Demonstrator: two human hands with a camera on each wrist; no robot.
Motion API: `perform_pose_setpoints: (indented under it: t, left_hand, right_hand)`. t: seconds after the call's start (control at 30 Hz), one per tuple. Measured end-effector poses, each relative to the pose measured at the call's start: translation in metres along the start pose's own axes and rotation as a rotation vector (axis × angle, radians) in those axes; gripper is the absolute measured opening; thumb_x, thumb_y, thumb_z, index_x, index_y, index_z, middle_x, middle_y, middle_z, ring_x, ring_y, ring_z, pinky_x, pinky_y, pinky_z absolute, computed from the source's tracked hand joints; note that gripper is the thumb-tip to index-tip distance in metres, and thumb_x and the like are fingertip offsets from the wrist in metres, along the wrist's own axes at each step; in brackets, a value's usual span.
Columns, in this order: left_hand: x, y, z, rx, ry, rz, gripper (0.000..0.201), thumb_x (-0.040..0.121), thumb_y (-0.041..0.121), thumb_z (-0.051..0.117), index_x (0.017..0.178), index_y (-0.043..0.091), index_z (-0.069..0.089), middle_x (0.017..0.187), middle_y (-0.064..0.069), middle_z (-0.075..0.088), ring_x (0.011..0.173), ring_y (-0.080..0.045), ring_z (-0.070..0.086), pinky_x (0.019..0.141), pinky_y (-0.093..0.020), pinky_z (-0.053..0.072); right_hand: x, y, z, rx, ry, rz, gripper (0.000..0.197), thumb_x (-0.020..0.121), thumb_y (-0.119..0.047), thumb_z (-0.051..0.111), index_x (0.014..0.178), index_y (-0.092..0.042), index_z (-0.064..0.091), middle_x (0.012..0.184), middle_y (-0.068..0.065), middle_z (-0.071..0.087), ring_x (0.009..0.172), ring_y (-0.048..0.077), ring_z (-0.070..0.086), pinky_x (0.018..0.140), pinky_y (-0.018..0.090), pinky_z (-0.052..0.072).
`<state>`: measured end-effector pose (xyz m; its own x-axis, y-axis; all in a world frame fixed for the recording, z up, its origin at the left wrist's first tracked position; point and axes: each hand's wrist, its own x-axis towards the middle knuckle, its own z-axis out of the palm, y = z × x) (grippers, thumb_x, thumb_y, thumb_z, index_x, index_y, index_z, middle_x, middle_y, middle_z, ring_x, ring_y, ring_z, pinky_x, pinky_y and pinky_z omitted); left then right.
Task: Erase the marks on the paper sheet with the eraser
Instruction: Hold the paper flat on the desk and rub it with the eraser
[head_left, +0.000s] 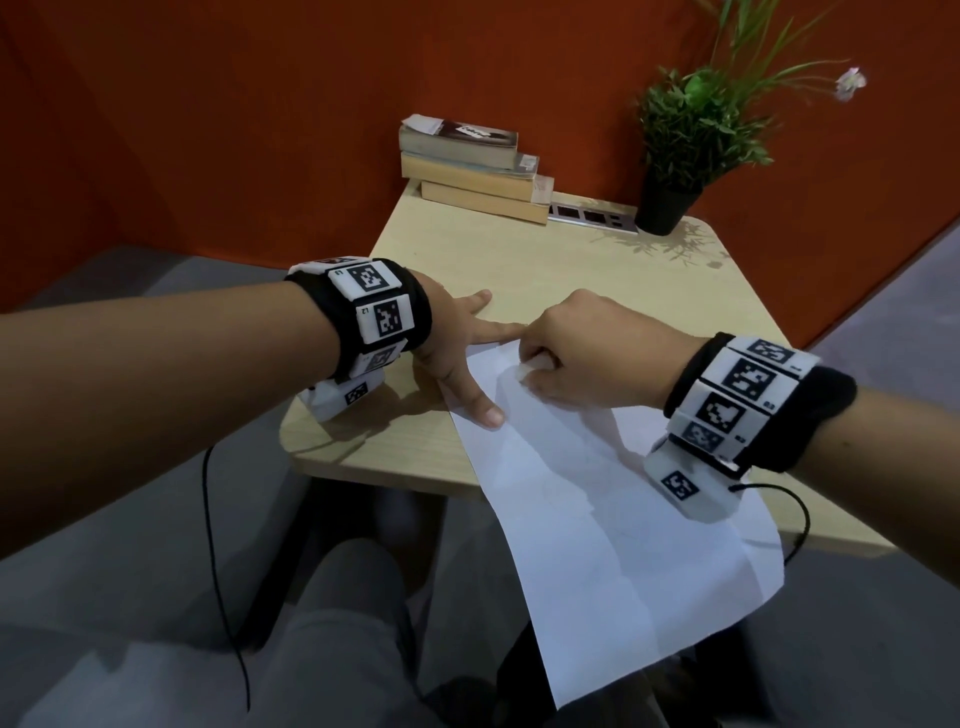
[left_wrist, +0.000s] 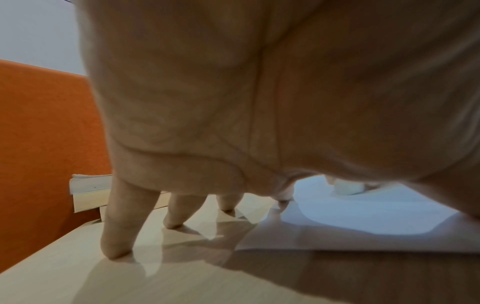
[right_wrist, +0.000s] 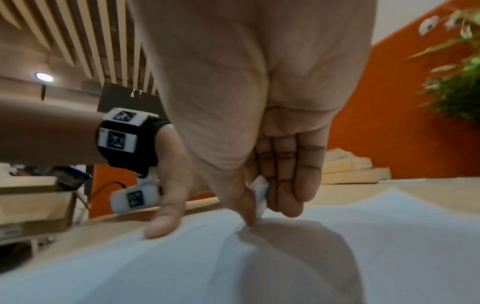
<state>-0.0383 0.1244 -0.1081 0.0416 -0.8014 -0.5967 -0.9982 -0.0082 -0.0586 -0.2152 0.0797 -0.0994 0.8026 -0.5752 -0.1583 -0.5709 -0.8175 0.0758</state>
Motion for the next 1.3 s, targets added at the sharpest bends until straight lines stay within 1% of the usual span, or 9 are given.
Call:
perform_pose_setpoints:
  t: [0.1,0.3,0.4,0.5,0.67,0.8,0.93,1.1,1.3]
  left_hand:
    - [0.003,-0.001,0.001,0.002,0.002,0.0,0.128,0.058,0.096,0.061,0.151,0.064,-0.021,0.167,0.003,-0.035,0.157,-0.046,-0.006,0.121,-0.067,0.009]
    - [0.003,-0.001,0.001,-0.005,0.004,0.003,0.127,0.061,0.094,0.063,0.151,0.064,-0.02,0.167,0.004,-0.035,0.157,-0.045,-0.008,0.121,-0.067,0.009]
    - [0.002,-0.002,-0.001,-0.008,0.004,0.003,0.128,0.059,0.095,0.063,0.152,0.064,-0.019,0.168,0.004,-0.034,0.158,-0.045,-0.007,0.121,-0.066,0.01]
    - [0.002,-0.002,0.0,-0.005,0.003,-0.006,0.127,0.06,0.096,0.062,0.153,0.063,-0.018,0.168,0.004,-0.034,0.158,-0.045,-0.006,0.121,-0.066,0.01]
    - [-0.003,-0.002,-0.003,-0.019,0.017,0.0,0.129,0.056,0.098,0.061,0.153,0.063,-0.017,0.169,0.004,-0.031,0.159,-0.042,-0.003,0.122,-0.064,0.013]
    - [-0.006,-0.004,0.004,-0.019,0.079,0.027,0.133,0.048,0.107,0.051,0.152,0.062,-0.019,0.169,0.007,-0.029,0.159,-0.039,0.0,0.122,-0.068,0.017]
    - [-0.015,-0.007,0.015,0.055,0.193,0.074,0.127,0.057,0.105,0.039,0.162,0.05,-0.005,0.173,0.007,-0.016,0.159,-0.033,0.007,0.122,-0.062,0.025]
    - [-0.03,-0.01,0.024,-0.021,0.139,0.071,0.118,0.069,0.095,0.047,0.164,0.045,-0.003,0.174,0.007,-0.011,0.159,-0.036,0.003,0.127,-0.056,0.013]
    - [-0.027,-0.011,0.027,-0.102,0.065,0.034,0.136,0.05,0.102,0.049,0.16,0.051,-0.012,0.172,0.011,-0.019,0.159,-0.038,-0.007,0.125,-0.064,0.01]
  right_hand:
    - [0.001,0.01,-0.001,-0.011,0.028,0.074,0.015,0.089,-0.028,0.064,0.078,-0.018,0.07,0.075,0.005,0.066,0.074,0.031,0.064,0.067,0.043,0.061]
    - [-0.008,0.005,-0.001,0.014,-0.012,0.022,0.018,0.084,-0.029,0.061,0.07,-0.018,0.065,0.065,0.002,0.063,0.065,0.025,0.061,0.06,0.045,0.058]
    - [-0.008,0.025,-0.008,0.089,0.071,0.119,0.014,0.086,-0.027,0.061,0.082,-0.022,0.074,0.078,-0.001,0.073,0.076,0.025,0.066,0.07,0.044,0.061]
    - [-0.02,0.033,-0.017,0.17,0.154,0.114,0.015,0.096,-0.031,0.068,0.098,-0.021,0.079,0.092,-0.005,0.078,0.086,0.02,0.065,0.073,0.034,0.052]
    - [-0.04,0.039,-0.009,0.131,0.07,0.076,0.015,0.1,-0.033,0.066,0.105,-0.025,0.077,0.097,-0.008,0.076,0.089,0.018,0.066,0.077,0.034,0.053]
    - [-0.051,0.033,0.013,0.118,0.05,0.071,0.018,0.1,-0.043,0.061,0.108,-0.031,0.071,0.1,-0.008,0.074,0.095,0.021,0.067,0.082,0.043,0.059]
    - [-0.055,0.03,0.019,0.099,0.061,0.07,0.021,0.103,-0.041,0.058,0.113,-0.028,0.07,0.1,-0.005,0.075,0.093,0.024,0.065,0.076,0.037,0.051]
    - [-0.044,0.031,0.01,0.159,0.014,0.075,0.017,0.102,-0.041,0.062,0.106,-0.028,0.072,0.098,-0.007,0.073,0.096,0.021,0.066,0.08,0.039,0.056]
    - [-0.004,0.007,0.006,0.17,0.031,0.053,0.022,0.1,-0.039,0.065,0.112,-0.023,0.075,0.106,0.001,0.073,0.101,0.026,0.065,0.089,0.042,0.058]
